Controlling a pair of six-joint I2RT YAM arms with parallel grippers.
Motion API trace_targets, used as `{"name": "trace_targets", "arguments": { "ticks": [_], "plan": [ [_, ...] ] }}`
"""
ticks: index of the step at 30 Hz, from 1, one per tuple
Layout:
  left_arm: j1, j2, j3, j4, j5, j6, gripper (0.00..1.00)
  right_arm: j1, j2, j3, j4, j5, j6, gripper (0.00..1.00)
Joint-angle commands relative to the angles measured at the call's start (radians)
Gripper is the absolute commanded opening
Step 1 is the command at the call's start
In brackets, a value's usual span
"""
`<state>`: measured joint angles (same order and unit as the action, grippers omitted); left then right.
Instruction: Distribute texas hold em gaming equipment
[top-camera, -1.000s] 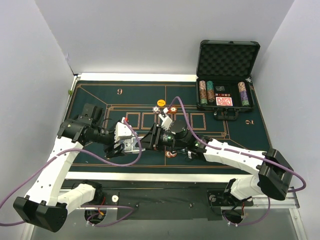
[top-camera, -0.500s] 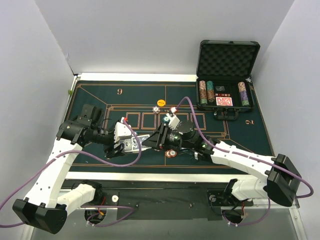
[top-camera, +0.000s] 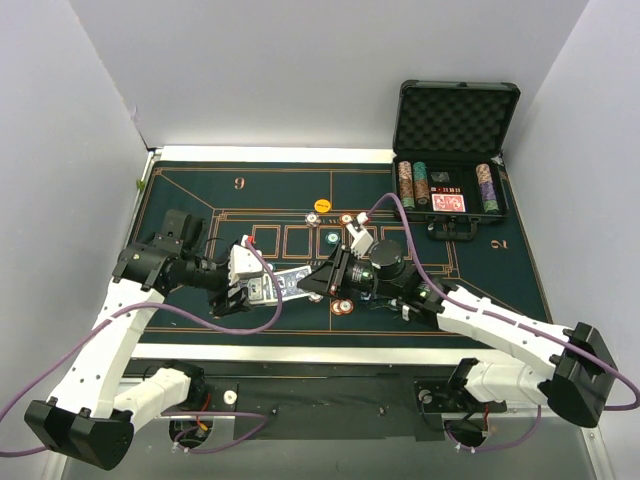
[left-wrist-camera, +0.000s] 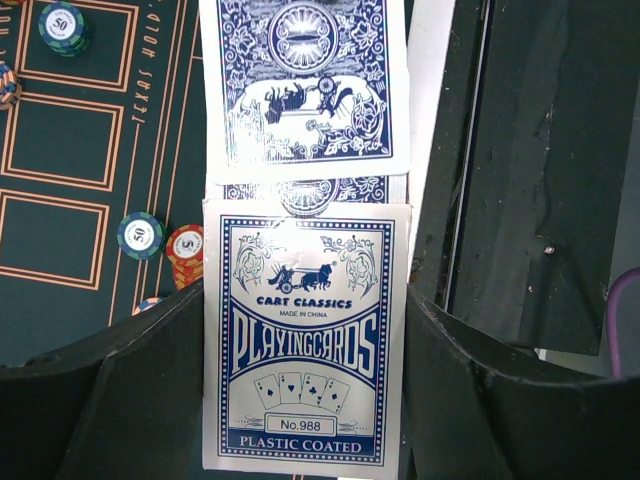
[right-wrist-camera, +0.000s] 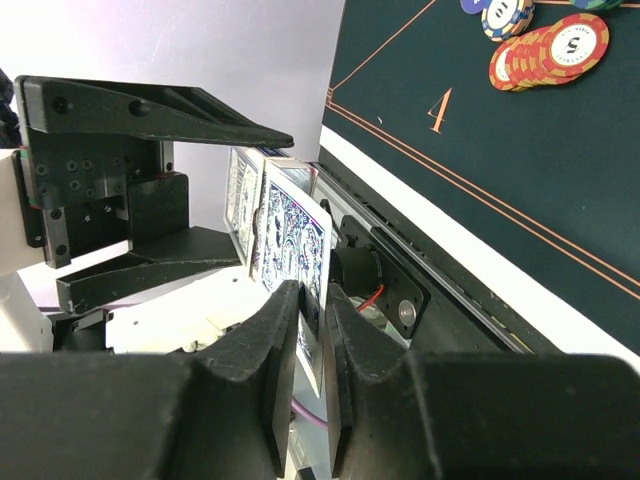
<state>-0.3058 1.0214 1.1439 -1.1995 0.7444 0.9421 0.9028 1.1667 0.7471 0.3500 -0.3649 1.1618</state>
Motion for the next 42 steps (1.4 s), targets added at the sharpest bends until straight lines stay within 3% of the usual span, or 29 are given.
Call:
{"name": "trace_targets", "arguments": {
  "ticks": [1,7,16,21,25,34,42],
  "plan": [
    [0.004,-0.018,-0.001,0.046,0.035,-0.008,0.4,-0.015,-0.053,-0.002,-0.011,0.014,-0.014,0.1],
    [0.005,-0.018,-0.006,0.046,0.033,-0.008,0.4,-0.047,-0.097,-0.002,-0.04,0.009,-0.007,0.02],
    [0.01,-0.024,-0.013,0.035,0.027,-0.005,0.39,-0.148,-0.141,0.032,-0.078,-0.04,-0.019,0.0],
    [0.019,-0.024,0.0,0.021,0.047,-0.005,0.38,-0.228,-0.072,0.067,-0.088,-0.083,-0.04,0.0],
    [0.027,-0.017,0.026,-0.001,0.061,-0.005,0.38,-0.274,0.074,0.148,-0.05,-0.117,-0.06,0.0],
    [0.039,-0.001,0.062,-0.04,0.069,0.009,0.38,-0.239,0.67,0.503,0.105,-0.2,0.004,0.0],
    [0.047,0.003,0.066,-0.044,0.076,-0.008,0.38,-0.15,1.043,0.912,0.029,-0.168,0.01,0.0]
  ]
}}
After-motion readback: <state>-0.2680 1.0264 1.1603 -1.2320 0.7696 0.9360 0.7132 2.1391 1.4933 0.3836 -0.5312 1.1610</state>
